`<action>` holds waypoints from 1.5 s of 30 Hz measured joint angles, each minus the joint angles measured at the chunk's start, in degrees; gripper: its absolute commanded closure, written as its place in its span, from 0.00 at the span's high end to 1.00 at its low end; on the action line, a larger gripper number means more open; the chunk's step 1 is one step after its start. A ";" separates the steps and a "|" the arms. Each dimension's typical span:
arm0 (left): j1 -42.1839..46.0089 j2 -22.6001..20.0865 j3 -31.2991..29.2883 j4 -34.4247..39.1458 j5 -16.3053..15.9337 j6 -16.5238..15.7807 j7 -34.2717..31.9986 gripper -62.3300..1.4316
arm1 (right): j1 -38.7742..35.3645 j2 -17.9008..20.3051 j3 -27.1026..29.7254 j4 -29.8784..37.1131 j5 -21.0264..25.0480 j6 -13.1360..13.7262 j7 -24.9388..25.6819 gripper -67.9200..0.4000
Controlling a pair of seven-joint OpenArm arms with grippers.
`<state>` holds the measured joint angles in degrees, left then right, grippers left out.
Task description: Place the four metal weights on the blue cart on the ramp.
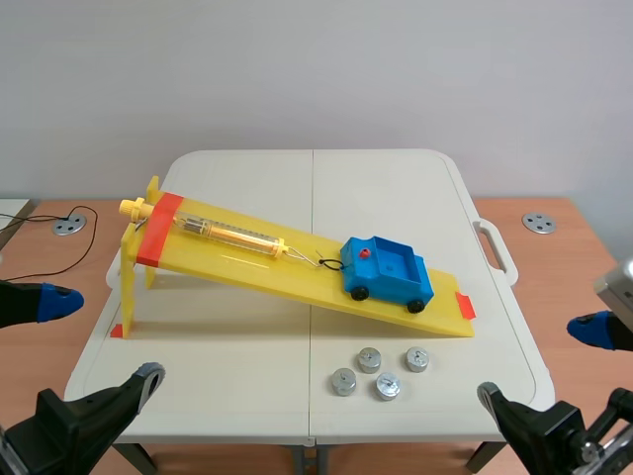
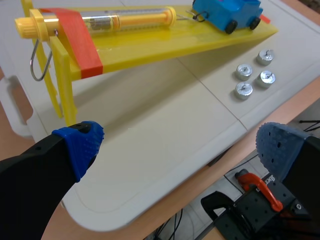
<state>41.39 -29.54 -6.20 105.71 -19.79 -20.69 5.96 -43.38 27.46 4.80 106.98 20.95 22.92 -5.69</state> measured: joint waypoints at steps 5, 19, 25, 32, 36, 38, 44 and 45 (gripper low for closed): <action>-0.44 0.00 0.00 0.00 0.00 -0.39 3.56 1.00 | 0.00 0.00 0.00 0.00 0.00 0.00 -0.81 0.97; -0.44 0.66 0.00 0.00 -0.02 -0.42 4.57 0.39 | 8.83 -4.02 -6.84 0.00 -1.99 0.02 -9.46 0.82; -0.44 3.10 0.00 0.00 -0.02 -0.42 5.51 0.13 | 12.66 -6.23 -12.22 -0.59 -5.14 0.02 -10.01 0.72; -0.44 4.17 0.00 0.00 -0.02 -0.42 8.04 0.08 | 17.20 -8.37 -17.64 -5.09 -5.57 0.02 -11.15 0.57; -0.42 4.63 0.00 0.00 -0.02 -0.44 9.90 0.08 | 19.80 -10.99 -19.45 -8.57 -7.02 0.02 -11.72 0.55; -0.44 4.63 0.00 0.00 -0.02 -0.42 10.38 0.08 | 21.09 -12.48 -20.17 -10.49 -8.20 0.02 -11.80 0.55; -0.44 4.63 0.00 0.00 -0.02 -0.42 10.54 0.09 | 25.40 -15.80 -23.56 -16.72 -11.98 -0.04 -11.78 0.50; -0.44 4.63 0.00 0.00 -0.02 -0.42 10.54 0.09 | 26.03 -16.26 -24.22 -17.66 -12.61 -0.04 -11.78 0.49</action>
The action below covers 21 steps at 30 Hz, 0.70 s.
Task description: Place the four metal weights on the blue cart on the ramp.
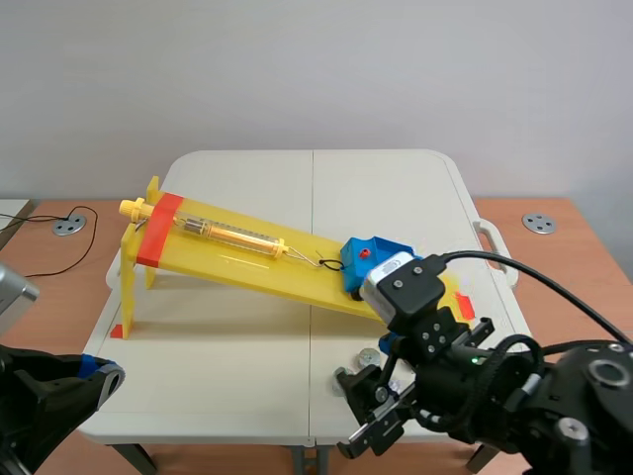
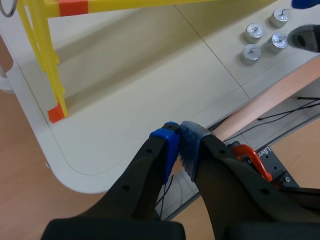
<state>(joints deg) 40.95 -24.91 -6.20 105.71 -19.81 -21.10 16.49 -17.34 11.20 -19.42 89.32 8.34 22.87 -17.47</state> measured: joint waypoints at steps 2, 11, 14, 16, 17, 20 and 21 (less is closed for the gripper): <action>0.00 0.00 0.00 0.00 0.00 0.00 0.00 0.09 | 1.16 -0.79 -1.36 -1.62 -1.16 -0.48 0.00 0.47; 0.00 0.00 0.00 0.00 0.00 0.00 0.00 0.09 | 3.96 -2.29 -5.84 -6.62 -6.86 -4.81 0.70 0.45; 0.00 0.00 0.00 0.00 0.00 0.00 0.00 0.09 | 4.48 -2.29 -6.73 -7.89 -7.72 -5.44 0.85 0.45; 0.00 -0.02 0.00 0.00 0.00 0.00 -0.02 0.09 | 4.66 -2.29 -7.48 -8.39 -8.20 -6.29 0.90 0.45; 0.00 -0.02 0.00 0.00 0.00 0.00 0.00 0.09 | 4.76 -2.29 -7.82 -8.59 -8.48 -6.95 0.90 0.45; 0.00 -0.02 0.00 0.00 0.00 0.00 0.00 0.09 | 4.85 -2.29 -8.11 -8.83 -9.25 -7.67 1.11 0.45; -0.02 -0.02 0.00 0.00 0.00 0.00 0.00 0.09 | 4.98 -2.29 -8.09 -9.03 -9.27 -7.67 1.09 0.45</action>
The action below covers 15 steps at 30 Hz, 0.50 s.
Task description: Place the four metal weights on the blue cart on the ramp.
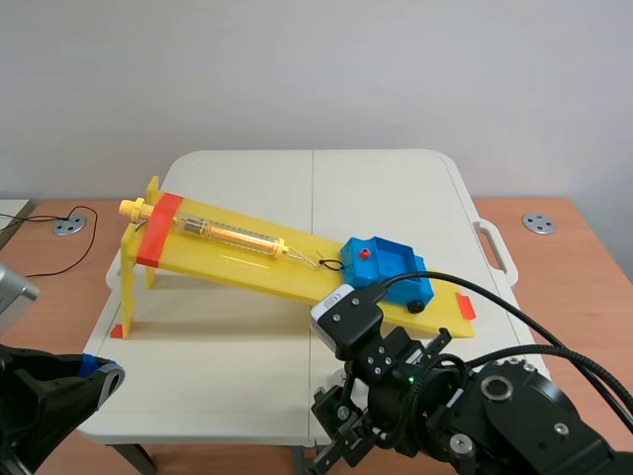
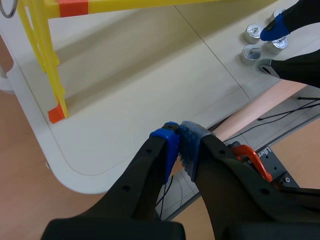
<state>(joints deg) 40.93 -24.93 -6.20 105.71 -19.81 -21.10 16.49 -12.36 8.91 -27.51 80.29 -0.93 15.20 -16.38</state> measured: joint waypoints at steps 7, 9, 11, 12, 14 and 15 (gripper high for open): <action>-1.46 0.02 0.00 0.00 0.00 -0.02 0.02 0.09 | 2.25 -0.98 0.00 -4.17 0.02 0.04 1.38 0.45; -1.77 0.00 0.00 0.00 0.00 0.00 0.07 0.09 | 2.86 -1.46 0.00 -5.38 0.02 0.04 1.73 0.45; -1.75 0.02 0.00 0.00 0.00 -0.02 0.63 0.09 | 3.23 -1.77 0.00 -6.12 0.04 0.07 2.45 0.45; -1.75 0.02 0.00 0.00 0.00 -0.02 1.14 0.09 | 3.26 -1.79 0.00 -6.23 0.02 0.07 2.71 0.45; -1.75 0.00 0.00 0.00 0.00 0.00 1.49 0.09 | 3.26 -1.79 0.00 -6.27 0.02 0.02 3.10 0.42; -1.75 0.00 0.00 0.00 0.00 0.00 1.53 0.09 | 3.26 -1.79 0.00 -6.32 0.02 0.02 3.28 0.42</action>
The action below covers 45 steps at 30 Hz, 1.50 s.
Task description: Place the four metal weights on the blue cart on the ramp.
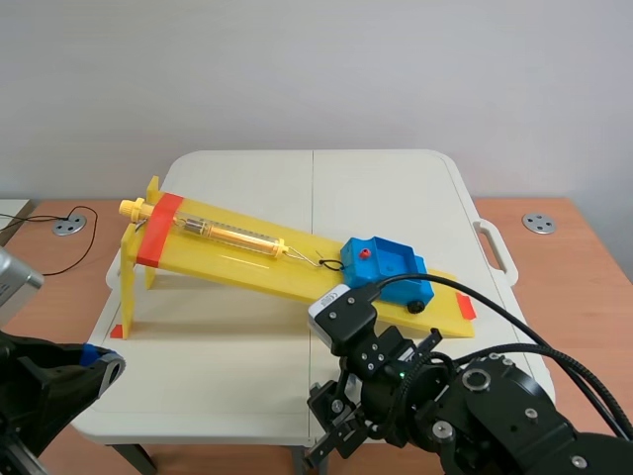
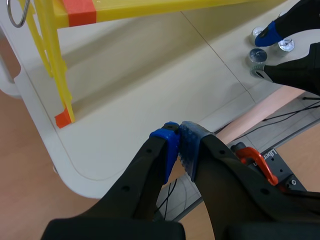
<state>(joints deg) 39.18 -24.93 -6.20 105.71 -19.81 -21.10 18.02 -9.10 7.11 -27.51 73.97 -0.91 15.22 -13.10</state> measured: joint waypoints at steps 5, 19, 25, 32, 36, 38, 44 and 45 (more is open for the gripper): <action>0.00 0.00 0.00 0.00 0.00 0.00 0.09 0.09 | 0.02 0.00 0.00 -0.87 0.00 0.02 1.27 0.41; 0.00 0.00 0.00 0.00 0.00 0.00 0.61 0.09 | 2.12 0.02 -0.37 -3.91 0.00 -0.02 3.45 0.17; 0.00 0.00 0.00 0.00 0.00 0.00 0.63 0.09 | 2.58 0.00 -0.37 -4.20 0.04 0.02 3.23 0.02; 0.00 0.00 0.00 0.00 0.00 0.00 0.63 0.09 | 2.73 0.02 -0.37 -4.39 0.04 0.02 3.72 0.02; 0.00 0.00 0.00 0.00 0.00 0.00 0.63 0.09 | 2.54 0.24 -0.37 -3.50 0.39 0.24 2.95 0.02; 0.00 0.00 0.00 0.00 0.00 0.00 0.63 0.09 | 2.08 0.92 -0.37 -1.73 1.25 0.22 1.86 0.02; 0.00 0.00 0.00 0.00 0.00 0.00 0.63 0.09 | -2.16 3.93 1.92 8.87 5.77 0.20 -2.05 0.02; 0.00 0.00 0.00 0.00 0.00 0.00 0.63 0.09 | -3.04 4.22 2.71 10.71 6.64 0.20 -2.64 0.02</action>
<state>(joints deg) 39.18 -24.93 -6.20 105.71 -19.81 -21.10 18.65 -12.14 11.33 -24.80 84.68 5.74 15.42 -15.75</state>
